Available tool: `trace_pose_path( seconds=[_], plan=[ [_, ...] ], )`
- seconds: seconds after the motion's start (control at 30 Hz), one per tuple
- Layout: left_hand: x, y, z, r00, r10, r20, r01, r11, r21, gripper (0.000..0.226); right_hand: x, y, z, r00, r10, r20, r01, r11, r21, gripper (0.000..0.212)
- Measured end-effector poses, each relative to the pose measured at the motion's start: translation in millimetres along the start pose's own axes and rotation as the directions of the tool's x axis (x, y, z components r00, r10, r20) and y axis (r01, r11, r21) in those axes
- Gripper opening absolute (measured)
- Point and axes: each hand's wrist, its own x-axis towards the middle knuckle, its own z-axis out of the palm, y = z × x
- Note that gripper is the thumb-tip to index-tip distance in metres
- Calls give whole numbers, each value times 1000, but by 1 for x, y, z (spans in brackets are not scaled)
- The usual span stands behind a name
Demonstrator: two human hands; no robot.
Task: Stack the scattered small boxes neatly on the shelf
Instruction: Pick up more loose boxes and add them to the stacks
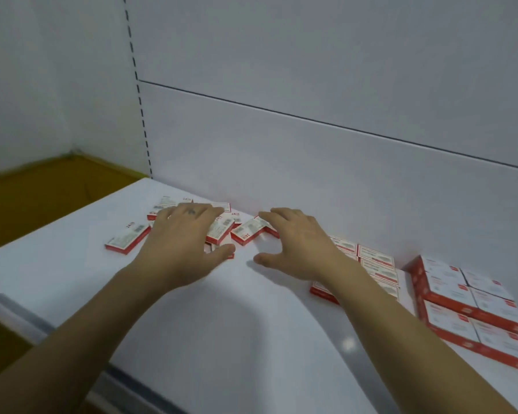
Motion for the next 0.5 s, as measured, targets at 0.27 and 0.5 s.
trace_pose_path(
  seconds=[0.27, 0.5],
  plan=[
    [-24, -50, -4, 1000, -32, 2, 31, 998, 54, 79, 47, -45, 31, 999, -5, 50, 4, 1000, 10, 78],
    [-23, -67, -4, 1000, -8, 11, 8, 999, 36, 79, 70, -63, 37, 996, 75, 51, -75, 997, -6, 57]
  ],
)
